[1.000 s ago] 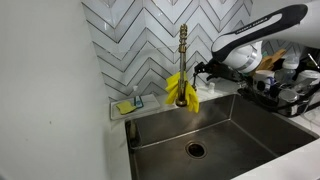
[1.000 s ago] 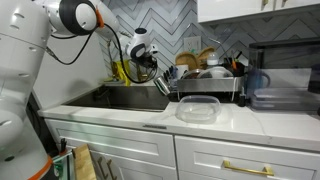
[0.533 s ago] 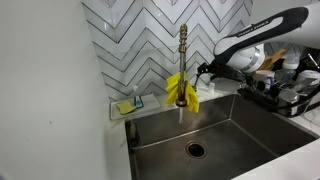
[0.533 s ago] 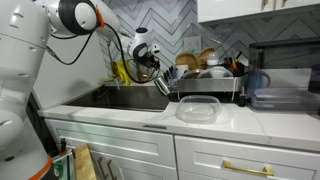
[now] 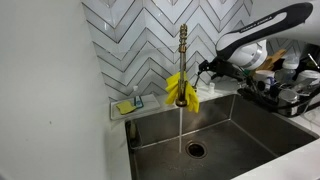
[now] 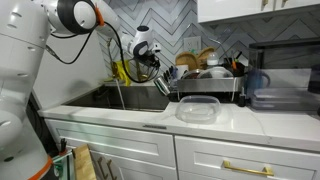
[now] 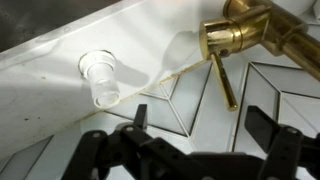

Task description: Turn the faucet on then rinse the container under it then close the the faucet

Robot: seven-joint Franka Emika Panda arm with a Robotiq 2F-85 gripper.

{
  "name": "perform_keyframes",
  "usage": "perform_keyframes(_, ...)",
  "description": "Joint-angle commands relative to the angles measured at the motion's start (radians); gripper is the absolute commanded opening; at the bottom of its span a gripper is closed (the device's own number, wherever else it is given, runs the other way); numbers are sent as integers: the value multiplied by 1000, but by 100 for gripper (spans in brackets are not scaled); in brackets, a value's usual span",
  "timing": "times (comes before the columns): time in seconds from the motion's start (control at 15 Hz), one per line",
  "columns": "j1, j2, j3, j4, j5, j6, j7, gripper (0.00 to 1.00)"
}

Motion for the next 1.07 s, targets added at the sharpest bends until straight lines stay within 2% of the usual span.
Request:
perform_keyframes(0.0,-39,-62,16,-10,52,-121,23,100)
perform_keyframes(0.27,-42,-145,-46,-13,26,-353,93,100)
perform_keyframes(0.47,-60,-200,-76,-3,45,-537,90,100)
perform_keyframes(0.67,-94,-261,-108,-5,62,-692,25,100)
perform_keyframes(1.0,-147,-377,-187,-22,70,-859,-57,100)
